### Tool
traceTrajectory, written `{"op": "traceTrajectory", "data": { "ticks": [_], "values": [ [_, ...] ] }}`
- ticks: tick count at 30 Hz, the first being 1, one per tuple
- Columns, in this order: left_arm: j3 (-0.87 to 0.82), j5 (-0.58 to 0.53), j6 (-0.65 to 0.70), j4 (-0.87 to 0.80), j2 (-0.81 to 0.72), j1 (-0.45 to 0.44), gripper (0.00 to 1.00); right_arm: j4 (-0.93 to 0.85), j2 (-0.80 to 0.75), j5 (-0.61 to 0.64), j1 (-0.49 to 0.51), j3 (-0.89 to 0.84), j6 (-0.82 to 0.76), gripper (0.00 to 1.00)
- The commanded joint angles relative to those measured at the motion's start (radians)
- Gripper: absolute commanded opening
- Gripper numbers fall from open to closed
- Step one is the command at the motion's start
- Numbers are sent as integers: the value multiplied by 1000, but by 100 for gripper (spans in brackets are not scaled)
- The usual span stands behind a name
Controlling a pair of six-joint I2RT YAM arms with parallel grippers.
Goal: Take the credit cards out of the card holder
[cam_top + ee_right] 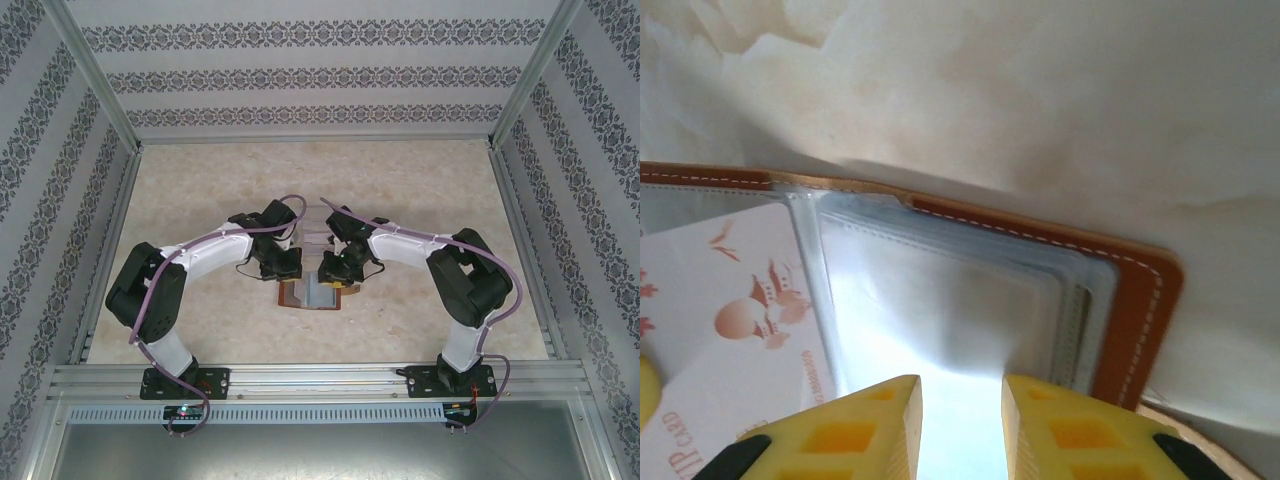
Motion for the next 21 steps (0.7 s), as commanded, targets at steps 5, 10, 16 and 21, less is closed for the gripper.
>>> {"op": "traceTrajectory", "data": {
  "ticks": [5,10,16,21],
  "values": [
    [72,-69,188,-114,-24,-9,3,-38,-95,42,-57,-37,-32,29],
    [121,-113,348,-176,-17,-7,1,-56,-125,49,-95,-56,-53,28],
    [174,-53,593,-200,4,-8,0,-76,-152,56,-130,-68,-74,28],
    [261,-18,774,-232,50,-8,0,-92,-169,70,-148,-71,-86,28]
  ]
}}
